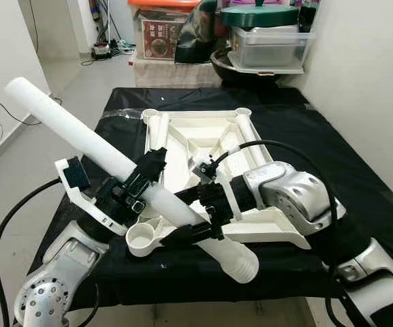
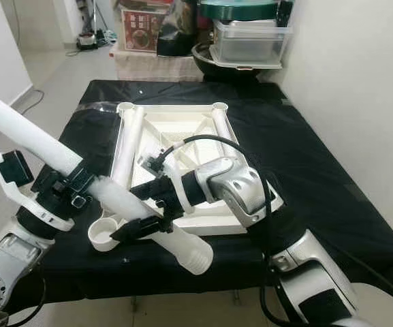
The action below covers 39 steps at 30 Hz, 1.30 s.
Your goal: Building children table
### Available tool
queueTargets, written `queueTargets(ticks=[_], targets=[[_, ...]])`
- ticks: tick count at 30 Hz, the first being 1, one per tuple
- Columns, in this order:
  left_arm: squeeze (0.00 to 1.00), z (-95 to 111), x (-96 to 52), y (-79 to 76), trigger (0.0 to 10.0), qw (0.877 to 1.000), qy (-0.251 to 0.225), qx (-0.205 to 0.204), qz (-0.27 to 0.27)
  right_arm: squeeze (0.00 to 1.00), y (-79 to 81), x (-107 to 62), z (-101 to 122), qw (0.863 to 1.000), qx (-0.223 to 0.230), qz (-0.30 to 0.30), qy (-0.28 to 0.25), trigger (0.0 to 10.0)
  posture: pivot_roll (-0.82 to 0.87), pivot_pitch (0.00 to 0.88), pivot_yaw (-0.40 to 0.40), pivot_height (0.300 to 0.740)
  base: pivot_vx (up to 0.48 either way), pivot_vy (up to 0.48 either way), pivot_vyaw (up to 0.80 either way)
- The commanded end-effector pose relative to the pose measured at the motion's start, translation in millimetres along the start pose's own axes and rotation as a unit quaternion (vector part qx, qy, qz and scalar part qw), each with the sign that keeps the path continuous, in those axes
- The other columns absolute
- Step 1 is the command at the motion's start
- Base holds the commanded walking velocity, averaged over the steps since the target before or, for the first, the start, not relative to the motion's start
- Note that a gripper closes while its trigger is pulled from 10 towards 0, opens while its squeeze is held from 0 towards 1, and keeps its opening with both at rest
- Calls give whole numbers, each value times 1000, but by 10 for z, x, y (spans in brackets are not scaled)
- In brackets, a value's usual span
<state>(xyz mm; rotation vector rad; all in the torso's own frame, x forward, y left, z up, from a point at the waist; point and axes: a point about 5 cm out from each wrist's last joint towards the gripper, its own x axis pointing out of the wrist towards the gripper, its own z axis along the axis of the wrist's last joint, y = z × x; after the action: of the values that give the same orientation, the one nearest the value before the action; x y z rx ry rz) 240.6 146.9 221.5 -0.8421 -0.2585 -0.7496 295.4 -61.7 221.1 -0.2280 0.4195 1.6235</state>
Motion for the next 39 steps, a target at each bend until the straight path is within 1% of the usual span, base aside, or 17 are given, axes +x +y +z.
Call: queueTargets(ticks=[1,2,11,15,16,18,19,20,24,29,30,31,34,36,37,38,39], targets=[[0,-31,18,-14,0,1000,-1,-4,-9,0,47,59,-13,1000,-5,14,7,1608,40,0,-51,740,0,0,0],[0,-35,18,-14,0,1000,0,-3,-9,0,66,69,-18,1000,-1,20,5,0,40,0,-51,740,0,0,0],[0,-56,19,13,0,1000,6,2,-7,0,144,85,6,999,-2,49,-7,0,34,0,-42,740,0,0,0],[0,-74,62,31,0,1000,14,23,-2,0,177,76,-28,998,3,56,-8,0,33,0,-42,740,0,0,0],[694,-79,69,40,0,999,15,28,2,0,182,75,-41,998,4,56,-7,0,33,0,-41,740,0,0,0],[694,-80,75,52,0,999,14,32,8,0,184,73,-55,998,5,54,-7,0,34,0,-42,740,0,0,0],[1000,-84,73,65,5804,999,18,36,14,0,182,66,-71,999,8,51,-7,0,38,0,-46,740,0,0,0],[1000,-85,65,46,10000,999,25,43,8,0,172,55,-83,999,12,46,-10,0,40,0,-47,740,0,0,0],[1000,-41,45,-20,10000,998,29,59,-8,0,124,-3,-91,999,24,25,-24,0,45,0,-53,740,0,0,0],[1000,5,12,-47,10000,997,25,66,-14,0,98,-58,-100,999,30,11,-32,0,47,0,-55,740,0,0,0],[1000,3,-22,-71,10000,996,36,79,-21,0,86,-107,-114,999,36,3,-37,0,48,0,-57,740,0,0,0],[1000,3,-56,-98,10000,995,43,83,-27,0,64,-168,-132,998,42,-9,-41,0,47,0,-57,740,0,0,0],[1000,3,-84,-131,10000,995,50,84,-35,0,43,-219,-145,998,47,-21,-46,0,47,0,-57,740,0,0,0],[1000,14,-141,-229,10000,993,65,87,-56,0,-44,-380,-149,995,50,-64,-58,0,47,0,-56,740,0,0,0],[1000,16,-172,-250,10000,991,77,98,-58,0,-112,-487,-129,992,51,-96,-72,0,49,0,-58,740,0,0,0],[1000,17,-192,-260,10000,989,85,105,-57,0,-154,-559,-115,989,53,-116,-81,0,50,0,-59,740,0,0,0],[1000,17,-192,-260,10000,989,85,105,-57,0,-154,-559,-115,989,53,-116,-81,0,50,0,-59,740,0,0,0]])
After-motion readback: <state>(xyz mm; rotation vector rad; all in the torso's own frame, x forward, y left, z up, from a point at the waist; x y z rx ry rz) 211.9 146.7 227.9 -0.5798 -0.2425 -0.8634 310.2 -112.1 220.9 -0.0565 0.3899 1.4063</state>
